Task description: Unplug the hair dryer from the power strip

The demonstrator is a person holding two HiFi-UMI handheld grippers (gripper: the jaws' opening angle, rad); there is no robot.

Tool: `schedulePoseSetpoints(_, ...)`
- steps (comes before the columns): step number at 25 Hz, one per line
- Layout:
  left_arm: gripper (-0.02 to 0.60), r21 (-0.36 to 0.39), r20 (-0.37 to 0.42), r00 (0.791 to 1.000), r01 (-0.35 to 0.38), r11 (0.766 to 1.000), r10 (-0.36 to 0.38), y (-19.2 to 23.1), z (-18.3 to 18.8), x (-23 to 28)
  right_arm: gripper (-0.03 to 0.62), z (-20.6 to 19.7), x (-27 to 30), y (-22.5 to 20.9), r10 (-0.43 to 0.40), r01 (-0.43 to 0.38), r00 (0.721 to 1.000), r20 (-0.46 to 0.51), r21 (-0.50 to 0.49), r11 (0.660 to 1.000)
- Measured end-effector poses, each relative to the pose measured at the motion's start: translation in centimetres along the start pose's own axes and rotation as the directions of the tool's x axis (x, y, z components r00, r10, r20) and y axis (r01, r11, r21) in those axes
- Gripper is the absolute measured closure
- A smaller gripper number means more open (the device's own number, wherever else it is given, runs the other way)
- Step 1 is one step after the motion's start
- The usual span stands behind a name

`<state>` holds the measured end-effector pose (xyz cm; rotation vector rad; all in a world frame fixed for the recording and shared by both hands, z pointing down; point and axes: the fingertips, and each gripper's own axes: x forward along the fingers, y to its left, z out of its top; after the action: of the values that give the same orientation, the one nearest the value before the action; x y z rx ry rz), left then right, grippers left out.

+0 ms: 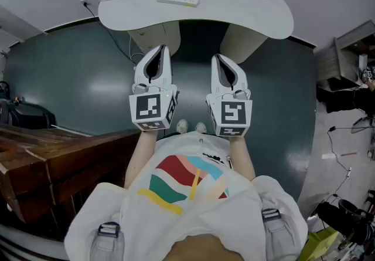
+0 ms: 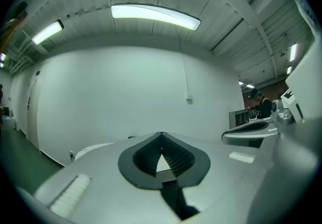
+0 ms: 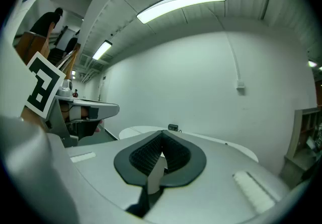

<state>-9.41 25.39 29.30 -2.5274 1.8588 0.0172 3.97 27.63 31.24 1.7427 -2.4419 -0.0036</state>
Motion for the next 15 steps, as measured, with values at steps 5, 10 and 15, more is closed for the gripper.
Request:
schedulePoseSetpoints(5, 0.584, 0.01, -0.004, 1.0, 0.007, 1.0, -0.007, -0.4, 0.0, 0.5, 0.583, -0.5, 0.3, -0.6, 0.003, -0.003, 1.0, -0.018, 0.003, 1.0)
schedulePoseSetpoints(10, 0.584, 0.015, -0.02, 1.0, -0.004, 1.0, 0.004, -0.3, -0.4, 0.5, 0.583, -0.8, 0.2, -1.1, 0.01, -0.009, 1.0, -0.029, 0.012, 1.0)
schedulePoseSetpoints(15, 0.584, 0.018, -0.026, 0.999, -0.02, 1.0, 0.02, -0.2, -0.7, 0.7, 0.582, -0.9, -0.1, -1.7, 0.038, -0.038, 0.999, 0.002, 0.085, 0.996)
